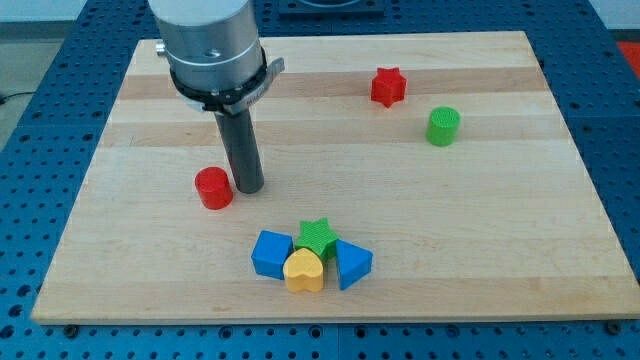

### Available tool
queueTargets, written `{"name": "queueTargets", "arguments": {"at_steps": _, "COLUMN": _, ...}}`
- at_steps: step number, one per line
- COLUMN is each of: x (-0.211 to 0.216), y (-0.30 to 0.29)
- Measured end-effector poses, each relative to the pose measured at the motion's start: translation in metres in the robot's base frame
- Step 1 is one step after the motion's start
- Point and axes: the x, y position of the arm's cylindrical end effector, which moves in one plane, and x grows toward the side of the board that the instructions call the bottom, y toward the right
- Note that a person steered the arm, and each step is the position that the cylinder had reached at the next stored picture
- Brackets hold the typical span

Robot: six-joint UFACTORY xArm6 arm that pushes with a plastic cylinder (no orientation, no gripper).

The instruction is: Place the red circle towards the bottom left

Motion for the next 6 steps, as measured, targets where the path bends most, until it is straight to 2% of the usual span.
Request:
{"name": "queueTargets", "arguments": {"at_steps": 2, "x": 0.049, "y": -0.102}}
{"name": "queueTargets", "arguments": {"at_steps": 3, "x": 0.05, "y": -0.096}}
{"name": "queueTargets", "arguments": {"at_steps": 6, "x": -0.002, "y": 0.209}}
